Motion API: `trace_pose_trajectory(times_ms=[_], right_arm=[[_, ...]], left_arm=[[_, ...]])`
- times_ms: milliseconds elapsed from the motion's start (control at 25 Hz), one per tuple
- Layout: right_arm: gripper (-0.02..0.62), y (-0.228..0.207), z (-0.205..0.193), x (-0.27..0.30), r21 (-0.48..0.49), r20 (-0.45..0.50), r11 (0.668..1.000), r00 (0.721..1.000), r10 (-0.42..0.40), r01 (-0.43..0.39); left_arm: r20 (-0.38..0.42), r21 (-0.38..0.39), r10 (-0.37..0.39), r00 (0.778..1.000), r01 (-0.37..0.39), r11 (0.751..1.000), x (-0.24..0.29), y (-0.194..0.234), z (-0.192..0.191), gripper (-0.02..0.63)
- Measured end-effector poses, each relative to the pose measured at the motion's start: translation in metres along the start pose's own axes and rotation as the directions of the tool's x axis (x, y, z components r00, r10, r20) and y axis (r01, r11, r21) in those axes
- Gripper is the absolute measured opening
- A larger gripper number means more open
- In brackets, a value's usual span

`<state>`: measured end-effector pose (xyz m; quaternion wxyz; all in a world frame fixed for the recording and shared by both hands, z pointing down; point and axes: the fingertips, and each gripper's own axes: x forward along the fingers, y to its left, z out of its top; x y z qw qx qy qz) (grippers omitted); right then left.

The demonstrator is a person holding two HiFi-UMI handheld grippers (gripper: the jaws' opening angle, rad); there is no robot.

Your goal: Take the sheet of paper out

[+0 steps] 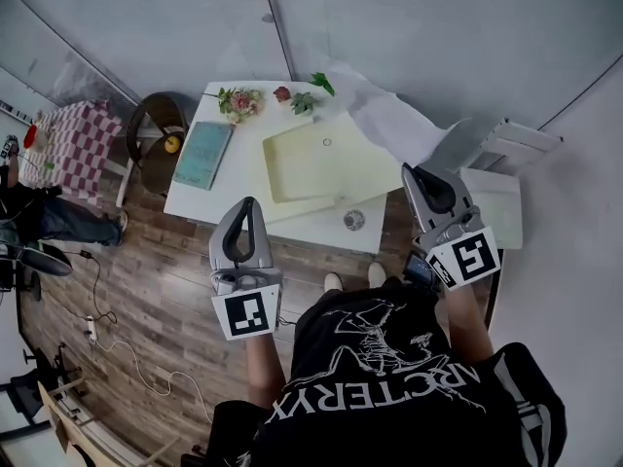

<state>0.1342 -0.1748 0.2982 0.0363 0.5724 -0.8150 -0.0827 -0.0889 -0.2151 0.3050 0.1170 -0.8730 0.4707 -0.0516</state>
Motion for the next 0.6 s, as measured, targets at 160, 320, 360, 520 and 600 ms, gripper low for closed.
trace_pose_trajectory(times_ms=[160,320,360,520,600], right_arm=[[0.018,-0.008,-0.004,0.001,-0.012,0.003,1.0,1.0,0.005,-0.005],[0.018,-0.013,-0.003,0.005,-0.015,0.011,1.0,1.0,0.011,-0.011],[0.018,-0.013,-0.003,0.006,-0.013,0.014,1.0,1.0,0.014,-0.014],[0.018,-0.015,-0.002,0.011,-0.021,0.023,0.999,0.999,0.026,-0.026],[0.018,-0.016,-0.002,0.013,-0.027,0.026,0.999,0.999,0.033,-0.032]], left_arm=[[-0.002,0.011,0.006,1.0,-0.006,1.0,0.004,-0.007,0.002,0.012],[-0.002,0.029,0.009,1.0,-0.009,1.0,0.007,-0.011,0.007,0.012],[-0.003,0.029,0.011,1.0,-0.011,1.0,0.008,-0.011,0.007,0.012],[-0.007,0.025,0.021,1.0,-0.02,0.999,0.01,-0.013,0.006,0.012],[-0.007,0.022,0.024,1.0,-0.024,0.999,0.011,-0.013,0.006,0.011]])
